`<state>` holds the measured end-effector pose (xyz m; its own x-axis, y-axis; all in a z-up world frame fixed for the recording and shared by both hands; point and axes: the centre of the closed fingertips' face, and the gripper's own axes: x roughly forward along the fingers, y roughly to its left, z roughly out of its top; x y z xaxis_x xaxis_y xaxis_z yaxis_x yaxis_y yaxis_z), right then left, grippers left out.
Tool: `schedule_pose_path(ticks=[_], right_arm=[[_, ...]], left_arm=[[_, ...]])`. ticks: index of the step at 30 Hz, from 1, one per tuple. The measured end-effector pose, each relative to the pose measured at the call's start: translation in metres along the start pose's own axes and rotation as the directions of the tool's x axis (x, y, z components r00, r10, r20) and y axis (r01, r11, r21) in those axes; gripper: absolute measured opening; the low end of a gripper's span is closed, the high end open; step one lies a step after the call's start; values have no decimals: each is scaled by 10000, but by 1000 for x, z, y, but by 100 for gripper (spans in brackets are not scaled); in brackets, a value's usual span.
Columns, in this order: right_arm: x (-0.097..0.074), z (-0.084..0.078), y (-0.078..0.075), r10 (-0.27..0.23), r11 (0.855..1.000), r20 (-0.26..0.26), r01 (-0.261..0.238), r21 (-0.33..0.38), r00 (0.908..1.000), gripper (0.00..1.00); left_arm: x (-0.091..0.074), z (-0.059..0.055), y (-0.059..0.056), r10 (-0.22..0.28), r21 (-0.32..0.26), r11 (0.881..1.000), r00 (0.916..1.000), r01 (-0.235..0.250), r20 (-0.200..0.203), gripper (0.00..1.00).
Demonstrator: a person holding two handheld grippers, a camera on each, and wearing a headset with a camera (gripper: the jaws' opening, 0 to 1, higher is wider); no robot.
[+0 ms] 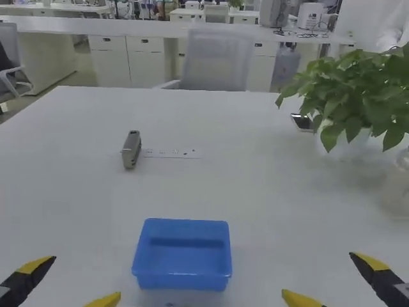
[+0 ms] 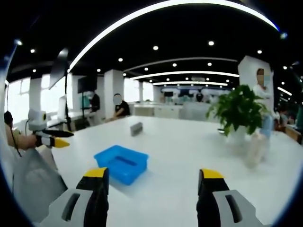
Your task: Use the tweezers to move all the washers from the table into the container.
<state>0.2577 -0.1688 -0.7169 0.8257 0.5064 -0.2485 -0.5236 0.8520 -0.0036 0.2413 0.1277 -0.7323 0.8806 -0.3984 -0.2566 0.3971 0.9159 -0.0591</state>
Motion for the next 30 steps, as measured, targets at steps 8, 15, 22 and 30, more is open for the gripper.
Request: schedule_pose_path(ticks=[8, 15, 22, 30], right_arm=[[-4, -9, -18, -875, 9960, -486, 882, 130, 9950, 75], [-3, -15, -19, -1150, 9927, -909, 1111, -469, 9892, 79], [-4, -23, -21, -1183, 9914, -1473, 1086, -725, 9820, 76], [11, -45, 50, 2352, 9629, -3041, -2640, -567, 9232, 28]], left_arm=[[2, -14, -5, -331, 223, 9991, 9969, 347, -710, 74], [2, -13, -4, -529, 96, 9985, 9968, 536, -595, 76], [2, -27, -13, -1232, 73, 9921, 9821, 1255, -1427, 76], [-1, -57, -27, -3068, -383, 9502, 9066, 3093, -2897, 52]])
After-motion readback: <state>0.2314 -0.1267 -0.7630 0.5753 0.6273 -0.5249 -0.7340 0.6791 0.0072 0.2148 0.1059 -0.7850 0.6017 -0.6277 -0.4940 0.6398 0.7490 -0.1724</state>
